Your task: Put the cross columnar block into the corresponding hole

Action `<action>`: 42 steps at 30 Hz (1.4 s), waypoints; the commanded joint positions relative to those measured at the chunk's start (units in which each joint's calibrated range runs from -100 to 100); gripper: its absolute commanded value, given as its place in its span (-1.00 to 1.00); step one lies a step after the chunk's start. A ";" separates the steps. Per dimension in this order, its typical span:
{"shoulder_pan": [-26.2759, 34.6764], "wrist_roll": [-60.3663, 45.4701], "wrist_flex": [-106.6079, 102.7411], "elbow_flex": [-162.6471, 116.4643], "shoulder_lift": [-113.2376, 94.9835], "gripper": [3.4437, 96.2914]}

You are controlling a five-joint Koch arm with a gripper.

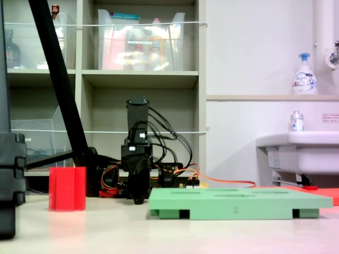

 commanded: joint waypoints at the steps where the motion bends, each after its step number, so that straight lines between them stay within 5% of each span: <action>1: 0.00 -0.05 -6.09 -0.78 -0.55 0.00; 11: -9.18 22.76 -9.65 -0.78 -0.55 -0.04; 16: -9.28 31.79 -58.57 33.51 -0.55 -0.06; 24: -6.20 36.24 -104.88 88.25 20.82 -0.06; 34: -8.69 36.19 -107.20 113.57 45.40 -0.06; 37: -9.04 35.95 -107.20 115.87 51.97 0.16; 42: -10.26 35.12 -107.20 116.17 61.32 0.83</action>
